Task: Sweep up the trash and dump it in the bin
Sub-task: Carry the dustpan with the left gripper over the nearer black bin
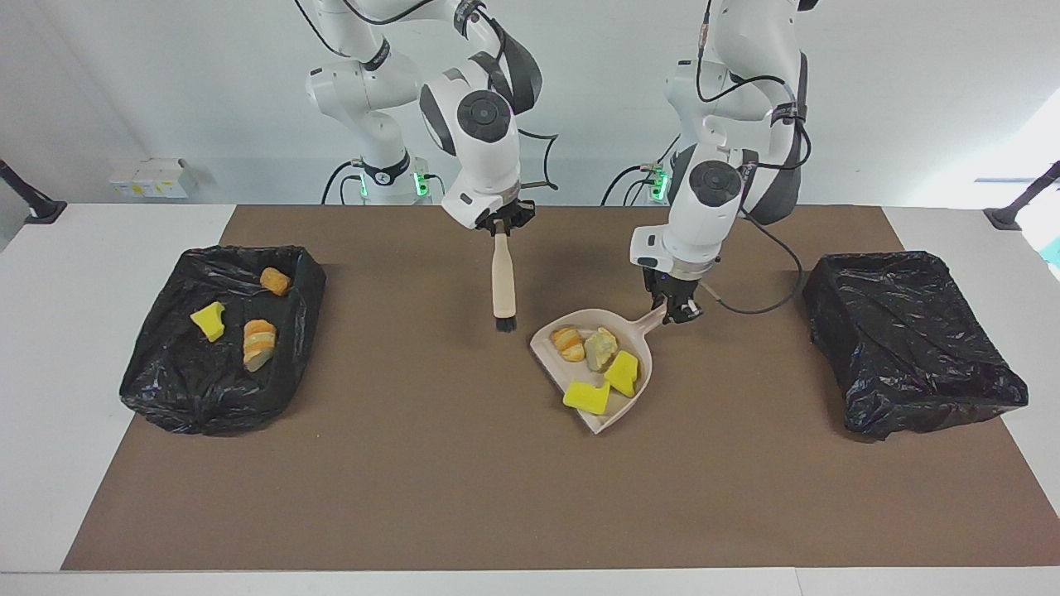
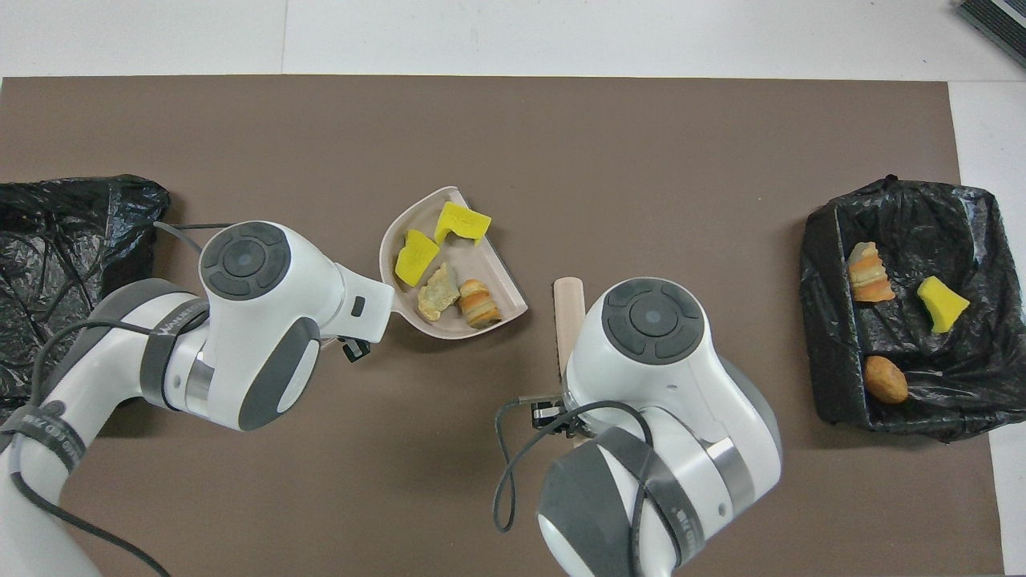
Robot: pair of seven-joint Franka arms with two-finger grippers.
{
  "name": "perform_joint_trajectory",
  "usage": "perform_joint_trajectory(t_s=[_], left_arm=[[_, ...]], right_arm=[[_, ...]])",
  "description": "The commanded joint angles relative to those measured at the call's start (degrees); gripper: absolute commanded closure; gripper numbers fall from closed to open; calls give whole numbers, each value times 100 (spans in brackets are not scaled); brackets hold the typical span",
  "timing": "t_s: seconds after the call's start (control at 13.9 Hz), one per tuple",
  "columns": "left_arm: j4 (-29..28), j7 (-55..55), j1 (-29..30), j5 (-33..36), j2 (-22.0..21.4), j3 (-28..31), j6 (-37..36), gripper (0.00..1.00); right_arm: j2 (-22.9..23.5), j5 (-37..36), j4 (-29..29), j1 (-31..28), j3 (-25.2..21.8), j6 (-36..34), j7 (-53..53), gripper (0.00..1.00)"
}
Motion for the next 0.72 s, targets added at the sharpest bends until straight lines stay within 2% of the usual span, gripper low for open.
perform_joint_trajectory(t_s=[0.0, 0.29, 0.43, 0.65], left_arm=[[-12, -63, 494, -252, -439, -22, -149, 100], [610, -107, 1460, -296, -511, -21, -1150, 100], [962, -54, 2031, -367, -502, -21, -1660, 100], [1271, 112, 2753, -393, -467, -13, -1978, 100]], right_arm=[[-455, -85, -473, 231, 35, 241, 398, 100], [-421, 20, -527, 574, 53, 347, 477, 100], [-447, 160, -553, 829, 53, 373, 950, 100], [-325, 240, -597, 1198, 53, 696, 1163, 100]])
